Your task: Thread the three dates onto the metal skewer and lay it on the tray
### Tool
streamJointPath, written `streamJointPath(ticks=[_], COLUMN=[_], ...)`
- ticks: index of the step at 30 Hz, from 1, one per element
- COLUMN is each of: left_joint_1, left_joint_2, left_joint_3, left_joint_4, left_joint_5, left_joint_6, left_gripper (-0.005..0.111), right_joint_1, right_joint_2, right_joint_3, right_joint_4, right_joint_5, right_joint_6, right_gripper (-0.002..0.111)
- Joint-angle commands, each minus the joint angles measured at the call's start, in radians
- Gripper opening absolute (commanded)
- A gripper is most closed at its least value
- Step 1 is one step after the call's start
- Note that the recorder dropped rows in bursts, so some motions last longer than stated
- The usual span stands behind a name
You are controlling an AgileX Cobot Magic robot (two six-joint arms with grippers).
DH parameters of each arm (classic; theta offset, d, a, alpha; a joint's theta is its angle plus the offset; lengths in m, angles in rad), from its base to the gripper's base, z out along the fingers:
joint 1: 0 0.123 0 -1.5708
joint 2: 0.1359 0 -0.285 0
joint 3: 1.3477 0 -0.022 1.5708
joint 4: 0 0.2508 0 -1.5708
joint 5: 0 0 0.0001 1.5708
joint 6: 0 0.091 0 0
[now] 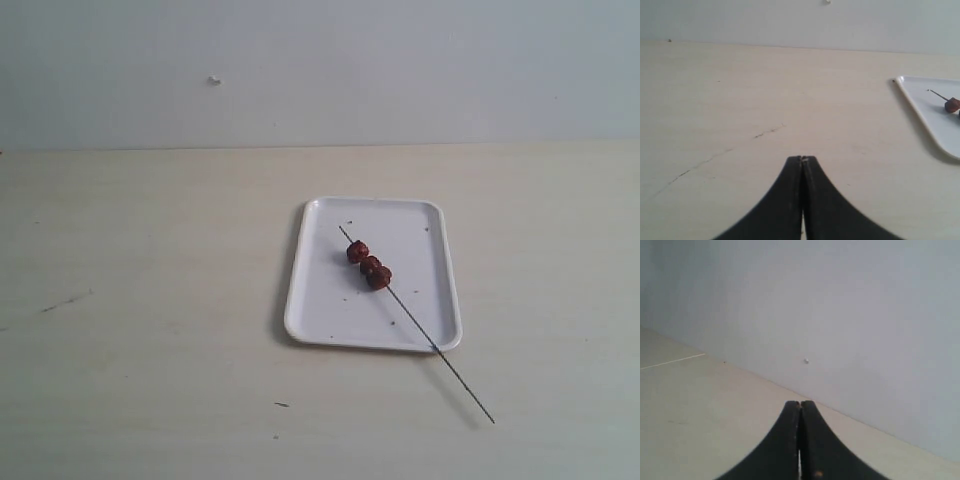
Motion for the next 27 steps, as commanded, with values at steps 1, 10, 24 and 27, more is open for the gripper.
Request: streamJointPath(ticks=[1, 10, 24, 27], left_joint_1=[0.002, 0.002, 0.002, 0.002], left_joint_2=[-0.007, -0.007, -0.007, -0.007], left_joint_3=[0.0, 0.0, 0.0, 0.0], left_joint_4=[0.0, 0.0, 0.0, 0.0], left_joint_5=[0.001, 0.001, 0.001, 0.001], left_joint_6=[-0.007, -0.007, -0.007, -0.007], left_gripper=[0.0, 0.0, 0.0, 0.0], right_joint_1=[-0.165, -0.263, -0.381, -0.447], right_joint_2=[-0.111, -0.189, -0.231, -0.254], right_joint_3=[0.015, 0.082, 0.295, 0.307], right_joint_4=[0.009, 0.016, -0.739, -0.851], right_joint_5=[-0.019, -0.084, -0.175, -0.153], right_joint_6=[0.058, 0.061, 0.921, 1.058], right_gripper=[0.0, 0.0, 0.0, 0.0])
